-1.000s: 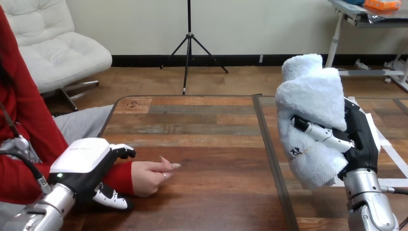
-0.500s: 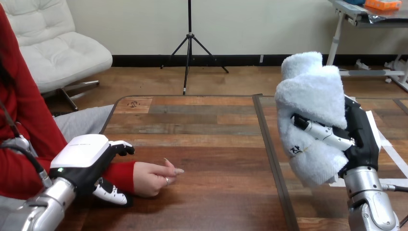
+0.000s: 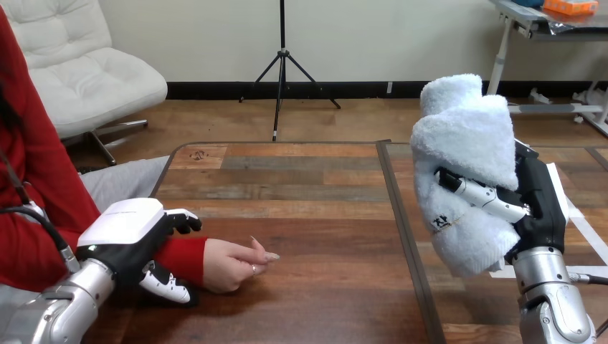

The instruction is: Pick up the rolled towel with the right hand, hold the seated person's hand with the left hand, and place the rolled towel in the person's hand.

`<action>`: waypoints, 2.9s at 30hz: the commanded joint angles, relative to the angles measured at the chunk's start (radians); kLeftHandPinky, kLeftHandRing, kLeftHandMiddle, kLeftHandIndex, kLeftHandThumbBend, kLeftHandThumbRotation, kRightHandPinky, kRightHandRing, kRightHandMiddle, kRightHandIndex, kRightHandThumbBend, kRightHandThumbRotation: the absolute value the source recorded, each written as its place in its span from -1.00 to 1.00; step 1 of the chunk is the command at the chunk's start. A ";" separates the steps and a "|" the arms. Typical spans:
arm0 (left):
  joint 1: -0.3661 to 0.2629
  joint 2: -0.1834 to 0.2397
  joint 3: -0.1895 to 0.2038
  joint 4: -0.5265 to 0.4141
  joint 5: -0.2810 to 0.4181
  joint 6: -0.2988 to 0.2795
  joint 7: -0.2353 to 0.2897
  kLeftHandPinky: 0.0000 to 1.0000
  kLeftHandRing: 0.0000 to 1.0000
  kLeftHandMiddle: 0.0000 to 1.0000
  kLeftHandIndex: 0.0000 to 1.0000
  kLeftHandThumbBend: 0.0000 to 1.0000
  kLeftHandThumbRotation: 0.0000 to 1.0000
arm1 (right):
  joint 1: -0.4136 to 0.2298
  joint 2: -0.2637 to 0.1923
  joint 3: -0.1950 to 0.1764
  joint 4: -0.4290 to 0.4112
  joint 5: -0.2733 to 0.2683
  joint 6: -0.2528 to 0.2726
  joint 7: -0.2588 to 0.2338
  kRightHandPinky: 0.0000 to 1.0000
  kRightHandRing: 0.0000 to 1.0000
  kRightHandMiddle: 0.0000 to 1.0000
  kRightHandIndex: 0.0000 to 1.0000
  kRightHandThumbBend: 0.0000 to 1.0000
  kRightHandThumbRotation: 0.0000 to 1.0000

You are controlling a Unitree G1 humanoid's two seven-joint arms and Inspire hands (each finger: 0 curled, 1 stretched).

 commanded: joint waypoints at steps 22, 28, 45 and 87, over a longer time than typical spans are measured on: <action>-0.069 0.010 -0.041 0.018 -0.024 0.032 -0.032 0.04 0.21 0.26 0.25 0.81 -0.93 | -0.038 0.008 -0.013 -0.078 0.003 -0.020 -0.018 -0.47 -0.37 -0.26 -0.19 0.72 -1.00; -0.072 0.008 -0.052 0.009 -0.019 0.051 -0.047 -0.02 0.14 0.19 0.14 0.77 -0.99 | -0.037 0.008 -0.014 -0.083 0.014 -0.012 -0.012 -0.47 -0.36 -0.25 -0.18 0.71 -1.00; -0.085 -0.003 -0.066 0.023 -0.030 0.052 -0.076 -0.09 0.00 0.02 -0.07 0.66 -1.00 | -0.039 0.012 -0.023 -0.084 0.044 -0.002 0.007 -0.49 -0.38 -0.26 -0.19 0.71 -1.00; -0.088 -0.029 -0.054 0.037 -0.083 0.059 -0.061 -0.46 -0.35 -0.21 -0.28 0.45 -1.00 | -0.035 0.014 -0.008 -0.065 -0.027 -0.024 -0.063 -0.47 -0.36 -0.24 -0.18 0.69 -1.00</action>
